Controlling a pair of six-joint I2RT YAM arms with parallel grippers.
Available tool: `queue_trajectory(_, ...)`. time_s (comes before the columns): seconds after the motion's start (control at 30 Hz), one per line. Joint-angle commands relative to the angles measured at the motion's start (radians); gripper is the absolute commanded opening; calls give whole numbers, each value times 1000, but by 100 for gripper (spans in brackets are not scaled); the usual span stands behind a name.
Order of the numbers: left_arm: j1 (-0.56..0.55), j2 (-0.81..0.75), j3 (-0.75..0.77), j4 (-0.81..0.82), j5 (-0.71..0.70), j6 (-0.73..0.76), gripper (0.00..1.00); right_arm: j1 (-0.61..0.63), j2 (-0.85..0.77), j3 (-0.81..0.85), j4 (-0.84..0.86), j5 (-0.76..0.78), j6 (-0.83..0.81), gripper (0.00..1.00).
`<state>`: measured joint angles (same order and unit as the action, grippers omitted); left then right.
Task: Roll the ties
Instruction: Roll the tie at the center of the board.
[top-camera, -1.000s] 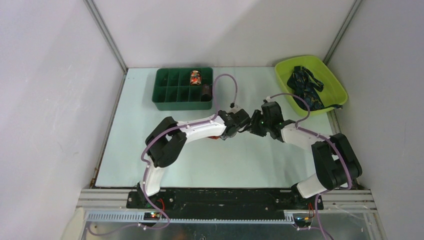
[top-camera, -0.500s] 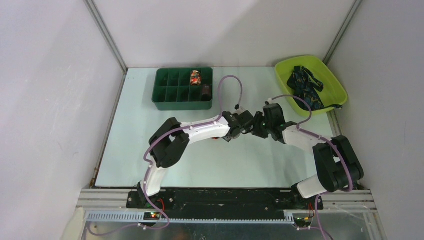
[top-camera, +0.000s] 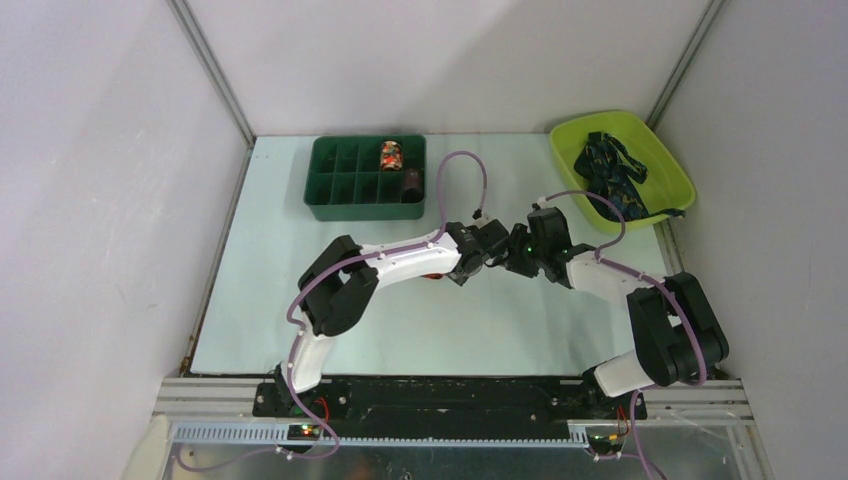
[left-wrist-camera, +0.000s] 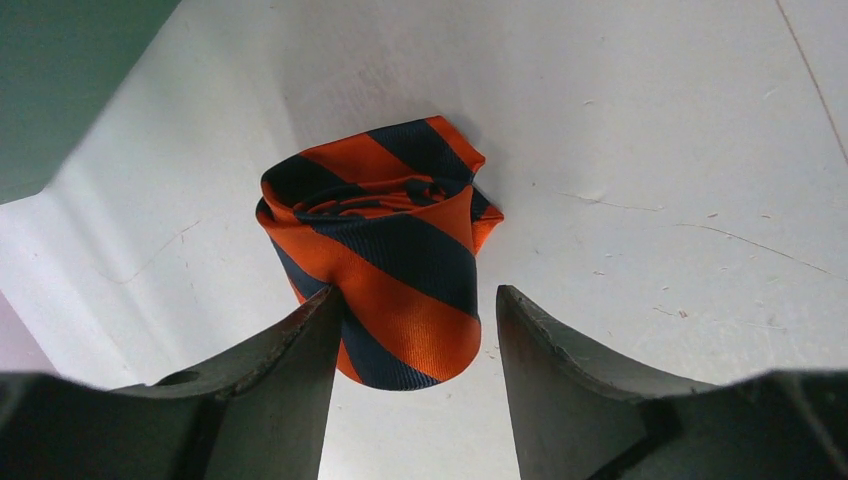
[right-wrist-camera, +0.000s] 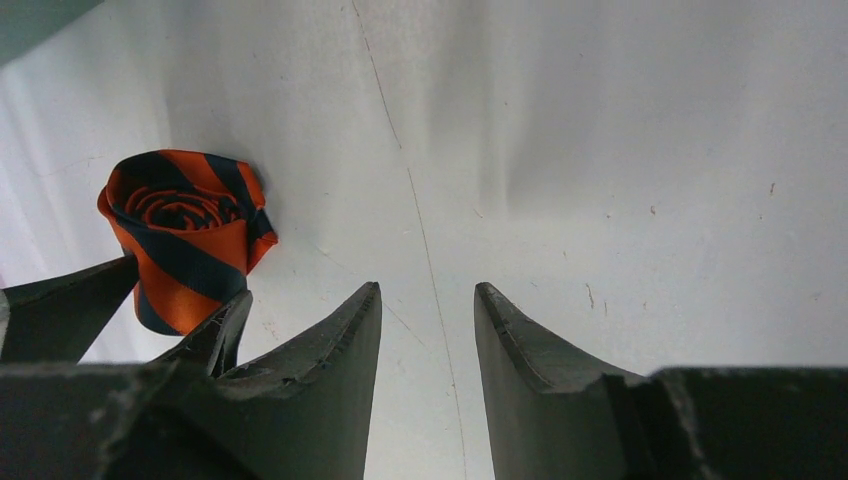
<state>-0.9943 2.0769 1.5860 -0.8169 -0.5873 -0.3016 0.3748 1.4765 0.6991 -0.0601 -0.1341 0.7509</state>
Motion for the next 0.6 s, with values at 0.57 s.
queue_trajectory(0.57, -7, -11, 39, 71, 178, 8, 61, -7, -20, 0, 2, 23, -12, 42)
